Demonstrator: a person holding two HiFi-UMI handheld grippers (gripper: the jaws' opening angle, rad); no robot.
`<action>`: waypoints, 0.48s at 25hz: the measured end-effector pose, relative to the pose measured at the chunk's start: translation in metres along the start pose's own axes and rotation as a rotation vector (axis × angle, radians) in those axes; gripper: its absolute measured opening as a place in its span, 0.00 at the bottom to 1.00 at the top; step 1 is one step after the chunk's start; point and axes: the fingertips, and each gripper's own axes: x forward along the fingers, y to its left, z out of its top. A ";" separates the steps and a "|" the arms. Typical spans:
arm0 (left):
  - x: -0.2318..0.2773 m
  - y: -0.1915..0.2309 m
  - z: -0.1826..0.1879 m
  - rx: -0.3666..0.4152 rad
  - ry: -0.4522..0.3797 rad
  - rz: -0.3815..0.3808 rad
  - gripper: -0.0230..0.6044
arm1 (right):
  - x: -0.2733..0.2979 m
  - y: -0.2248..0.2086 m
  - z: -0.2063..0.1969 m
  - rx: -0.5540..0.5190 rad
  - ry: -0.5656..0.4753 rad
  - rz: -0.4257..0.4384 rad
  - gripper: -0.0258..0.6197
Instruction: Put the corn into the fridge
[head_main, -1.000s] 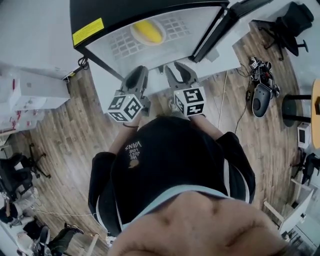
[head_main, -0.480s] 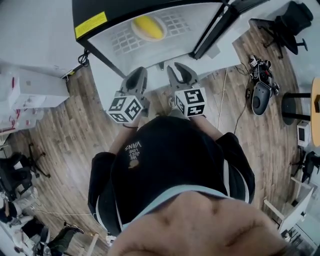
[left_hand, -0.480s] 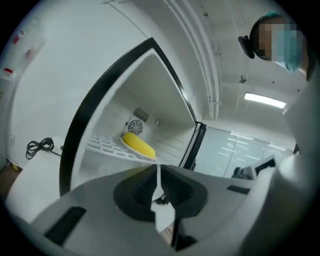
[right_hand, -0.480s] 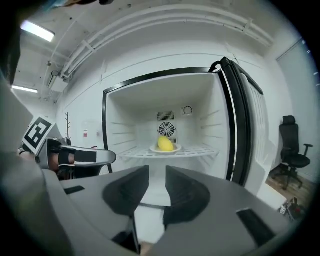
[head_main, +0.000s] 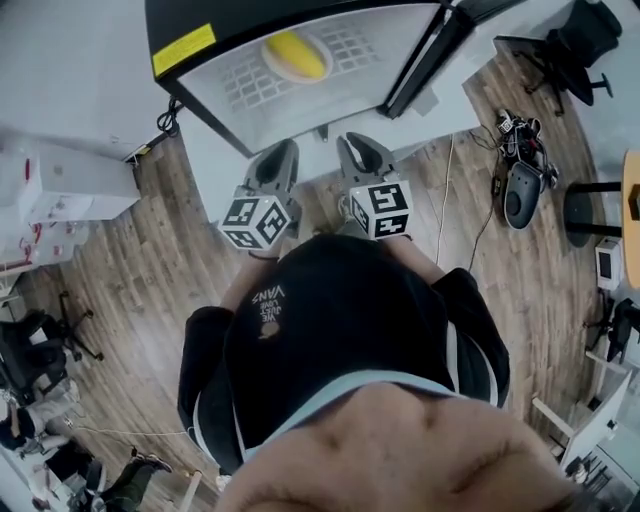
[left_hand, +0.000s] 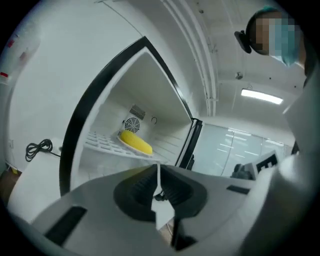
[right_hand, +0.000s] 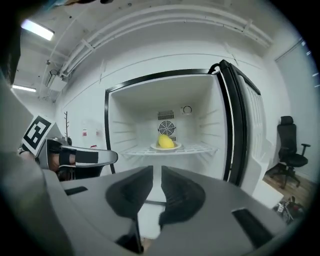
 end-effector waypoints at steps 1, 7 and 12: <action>0.000 0.000 0.000 0.001 -0.002 0.000 0.09 | -0.001 0.000 -0.001 0.000 0.001 -0.002 0.13; -0.002 -0.002 -0.001 0.002 -0.007 -0.002 0.08 | -0.004 -0.001 -0.001 -0.001 0.000 -0.016 0.09; -0.005 -0.002 -0.003 0.006 -0.004 -0.003 0.08 | -0.006 0.001 -0.001 -0.012 -0.007 -0.021 0.07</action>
